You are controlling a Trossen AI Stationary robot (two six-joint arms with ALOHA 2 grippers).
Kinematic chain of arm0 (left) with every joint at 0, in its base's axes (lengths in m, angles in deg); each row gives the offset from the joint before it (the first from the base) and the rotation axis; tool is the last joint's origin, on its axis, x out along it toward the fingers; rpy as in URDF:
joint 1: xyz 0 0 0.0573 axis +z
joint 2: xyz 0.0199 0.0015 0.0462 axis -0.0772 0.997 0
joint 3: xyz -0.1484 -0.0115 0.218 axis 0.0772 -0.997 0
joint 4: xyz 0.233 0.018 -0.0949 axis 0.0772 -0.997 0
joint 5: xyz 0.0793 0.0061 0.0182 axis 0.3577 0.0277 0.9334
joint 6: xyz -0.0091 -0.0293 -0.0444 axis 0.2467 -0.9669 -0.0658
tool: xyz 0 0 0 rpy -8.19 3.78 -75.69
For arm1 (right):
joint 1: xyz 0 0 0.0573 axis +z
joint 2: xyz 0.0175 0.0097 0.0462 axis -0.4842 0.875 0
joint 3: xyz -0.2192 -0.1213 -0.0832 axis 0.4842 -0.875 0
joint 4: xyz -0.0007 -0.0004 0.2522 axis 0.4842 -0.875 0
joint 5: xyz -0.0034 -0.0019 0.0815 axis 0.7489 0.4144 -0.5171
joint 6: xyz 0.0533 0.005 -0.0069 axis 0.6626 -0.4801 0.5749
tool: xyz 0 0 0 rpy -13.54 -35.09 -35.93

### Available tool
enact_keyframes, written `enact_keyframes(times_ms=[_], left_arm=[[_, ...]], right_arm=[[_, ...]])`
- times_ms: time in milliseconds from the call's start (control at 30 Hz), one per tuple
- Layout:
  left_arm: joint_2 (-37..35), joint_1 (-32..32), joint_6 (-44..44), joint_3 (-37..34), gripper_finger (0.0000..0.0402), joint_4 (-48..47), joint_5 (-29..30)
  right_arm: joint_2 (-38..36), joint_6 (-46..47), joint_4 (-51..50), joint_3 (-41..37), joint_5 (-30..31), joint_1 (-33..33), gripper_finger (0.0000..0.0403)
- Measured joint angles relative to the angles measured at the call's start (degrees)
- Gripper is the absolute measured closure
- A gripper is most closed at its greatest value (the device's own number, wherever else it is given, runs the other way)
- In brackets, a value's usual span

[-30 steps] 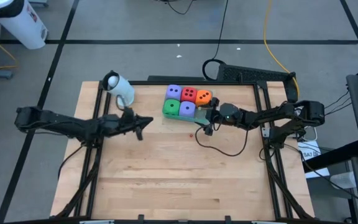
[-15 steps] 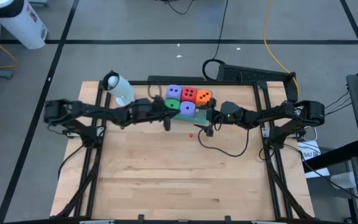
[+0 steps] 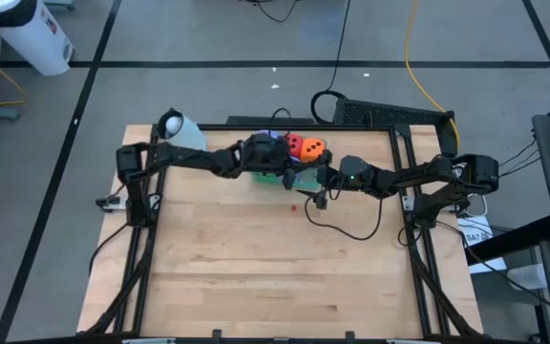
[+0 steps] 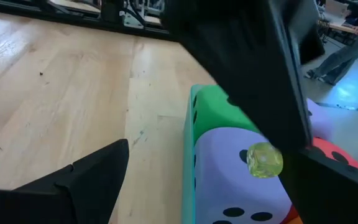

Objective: Pick & Place Dice
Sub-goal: Put the small green dice into the transparent blue bin, then put the small red dice into the transparent blue bin

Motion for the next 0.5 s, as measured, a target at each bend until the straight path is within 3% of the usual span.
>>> enact_keyframes(times_ms=[233, 500], left_arm=[[4.6, 0.6, 0.2, 3.4, 0.0400, -2.6, -1.0], [4.3, 1.8, 0.9, 3.4, 0.0400, -4.1, -1.6]], right_arm=[[0.0, 0.7, 0.9, -0.1, 0.1, -0.4, 0.0021], [0.0, 1.9, 0.5, -0.1, 0.3, -1.3, 0.0021]])
